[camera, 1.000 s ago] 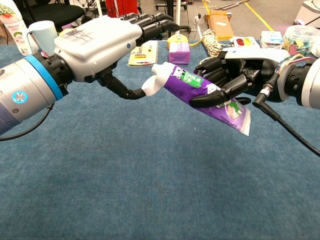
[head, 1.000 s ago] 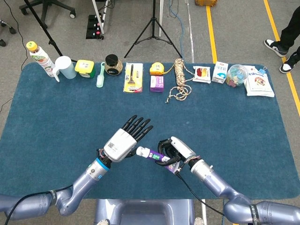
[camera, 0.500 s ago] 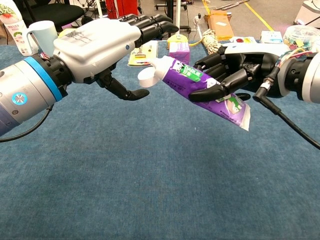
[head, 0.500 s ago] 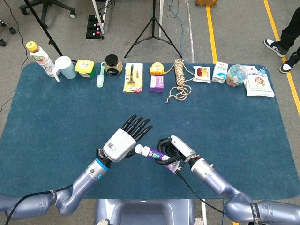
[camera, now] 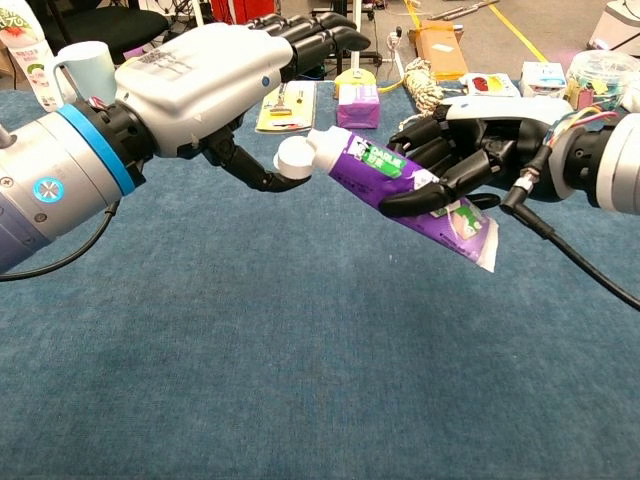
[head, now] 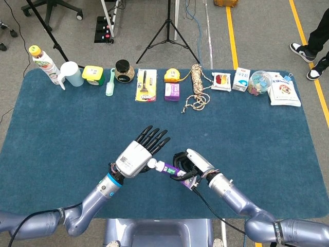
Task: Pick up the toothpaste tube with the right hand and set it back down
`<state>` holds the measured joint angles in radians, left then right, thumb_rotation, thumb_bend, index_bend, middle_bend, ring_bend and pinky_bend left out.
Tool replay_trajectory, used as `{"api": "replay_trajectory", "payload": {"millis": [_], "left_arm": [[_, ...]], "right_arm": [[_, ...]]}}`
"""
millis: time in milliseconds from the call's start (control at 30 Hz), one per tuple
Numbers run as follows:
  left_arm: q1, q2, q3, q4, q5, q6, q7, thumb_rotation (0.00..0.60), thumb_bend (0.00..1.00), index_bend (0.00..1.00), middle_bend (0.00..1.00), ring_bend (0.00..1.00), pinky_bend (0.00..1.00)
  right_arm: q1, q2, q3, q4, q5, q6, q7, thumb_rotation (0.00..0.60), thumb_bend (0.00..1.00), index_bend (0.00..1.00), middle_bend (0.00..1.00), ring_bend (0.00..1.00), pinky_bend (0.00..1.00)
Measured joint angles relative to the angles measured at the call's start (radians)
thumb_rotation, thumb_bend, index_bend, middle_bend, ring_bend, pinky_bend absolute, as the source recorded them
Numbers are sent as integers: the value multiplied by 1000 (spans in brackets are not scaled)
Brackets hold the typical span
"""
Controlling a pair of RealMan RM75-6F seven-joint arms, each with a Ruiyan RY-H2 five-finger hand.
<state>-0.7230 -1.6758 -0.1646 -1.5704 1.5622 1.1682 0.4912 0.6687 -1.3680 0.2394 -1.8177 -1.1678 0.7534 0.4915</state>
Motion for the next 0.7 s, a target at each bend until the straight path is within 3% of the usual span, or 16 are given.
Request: {"api": "replay_trajectory", "payload": {"millis": [700], "left_arm": [[-24, 26, -17, -58, -23, -15, 28, 563, 259, 0, 0, 0, 9]], "right_arm": [[15, -34, -38, 12, 56, 30, -162, 600, 285, 822, 777, 840, 964]]}}
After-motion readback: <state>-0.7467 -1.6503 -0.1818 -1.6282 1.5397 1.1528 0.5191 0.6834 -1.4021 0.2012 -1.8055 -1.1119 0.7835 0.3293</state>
